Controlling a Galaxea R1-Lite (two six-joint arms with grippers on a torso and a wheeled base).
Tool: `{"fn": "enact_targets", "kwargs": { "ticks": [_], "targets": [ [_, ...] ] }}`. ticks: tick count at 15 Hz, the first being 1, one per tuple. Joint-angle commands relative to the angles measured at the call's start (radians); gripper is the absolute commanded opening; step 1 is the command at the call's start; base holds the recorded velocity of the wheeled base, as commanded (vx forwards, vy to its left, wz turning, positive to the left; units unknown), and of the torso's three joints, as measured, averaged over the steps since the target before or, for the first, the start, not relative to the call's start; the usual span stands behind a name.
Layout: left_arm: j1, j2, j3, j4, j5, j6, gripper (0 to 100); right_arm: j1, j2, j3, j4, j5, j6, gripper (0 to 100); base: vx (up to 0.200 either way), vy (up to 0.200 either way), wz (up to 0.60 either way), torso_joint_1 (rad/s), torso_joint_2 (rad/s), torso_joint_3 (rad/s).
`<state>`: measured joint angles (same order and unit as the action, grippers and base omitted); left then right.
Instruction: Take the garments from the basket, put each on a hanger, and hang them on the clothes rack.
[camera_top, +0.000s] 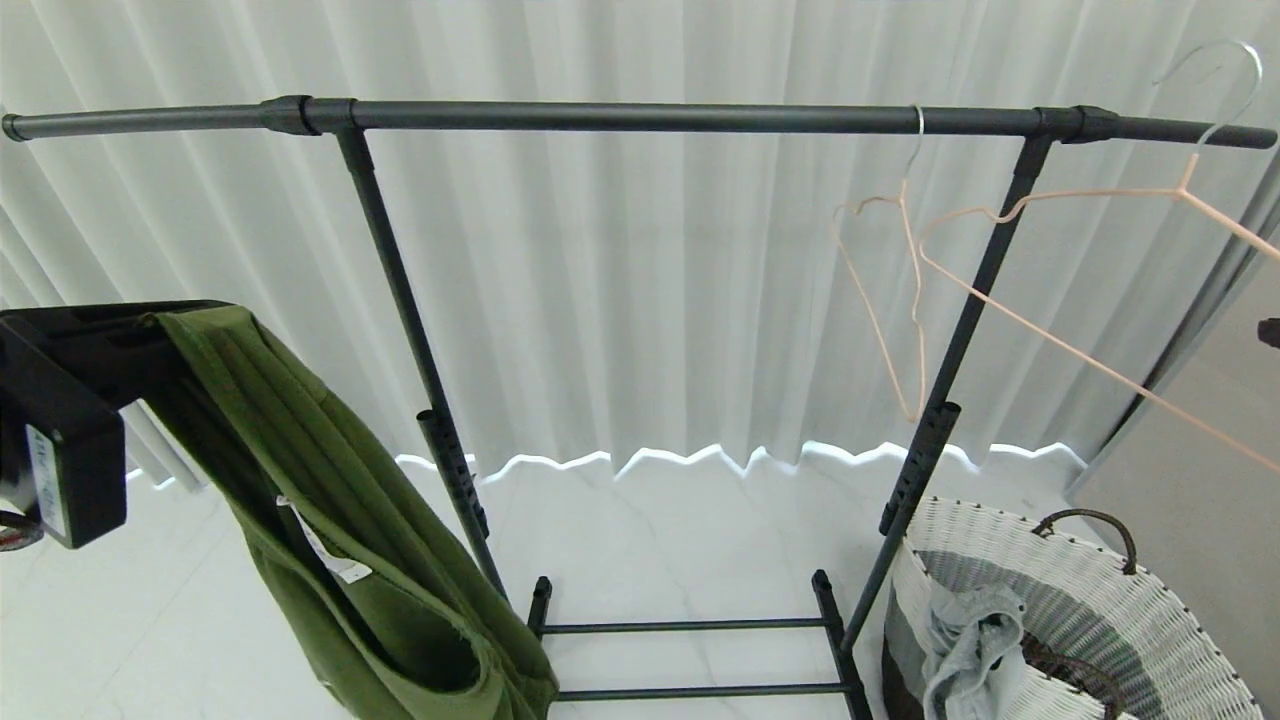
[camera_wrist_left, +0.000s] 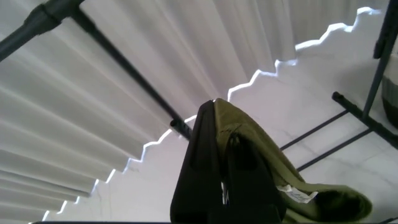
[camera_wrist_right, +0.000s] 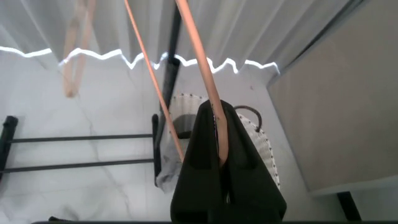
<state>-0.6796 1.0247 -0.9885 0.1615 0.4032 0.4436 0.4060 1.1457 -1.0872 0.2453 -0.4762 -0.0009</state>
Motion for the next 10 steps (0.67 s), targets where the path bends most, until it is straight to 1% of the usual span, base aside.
{"fn": "enact_targets", "kwargs": {
  "ticks": [1,2,3,5,6,7,9,10],
  "targets": [
    [0.000,-0.002,0.007,0.000,0.000,0.000,0,0.001,-0.020,-0.002,-0.001,0.001,-0.004,0,0.000,0.000,0.00,0.000,0.00,0.000],
    [0.000,-0.003,0.011,0.000,0.000,0.000,0,0.001,-0.034,-0.003,-0.003,-0.001,-0.036,0,0.000,0.000,0.00,0.000,0.00,0.000],
    [0.000,-0.003,0.014,0.000,0.000,0.000,0,0.002,-0.054,0.000,-0.014,0.001,-0.093,0,0.000,0.000,0.00,0.000,0.00,0.000],
    [0.000,-0.002,0.016,0.000,0.000,0.001,0,0.002,-0.069,-0.002,-0.054,0.001,-0.163,0,0.000,0.000,0.00,0.000,0.00,0.000],
    [0.000,0.000,0.016,0.000,0.000,0.001,0,0.002,-0.070,-0.003,-0.063,0.001,-0.176,0,0.000,0.000,0.00,0.000,0.00,0.000],
    [0.000,0.000,0.016,0.000,0.000,0.001,0,0.016,-0.072,-0.005,-0.089,0.004,-0.220,0,0.000,0.000,0.00,0.000,0.00,0.000],
    [0.000,0.000,0.018,0.000,0.000,0.001,0,0.079,-0.067,-0.006,-0.127,0.005,-0.237,0,0.000,0.000,0.00,0.000,0.00,0.000],
    [0.000,-0.002,0.018,0.000,0.000,0.000,0,0.137,-0.066,-0.006,-0.144,0.007,-0.237,0,0.000,0.000,0.00,0.000,0.00,0.000]
  ]
}}
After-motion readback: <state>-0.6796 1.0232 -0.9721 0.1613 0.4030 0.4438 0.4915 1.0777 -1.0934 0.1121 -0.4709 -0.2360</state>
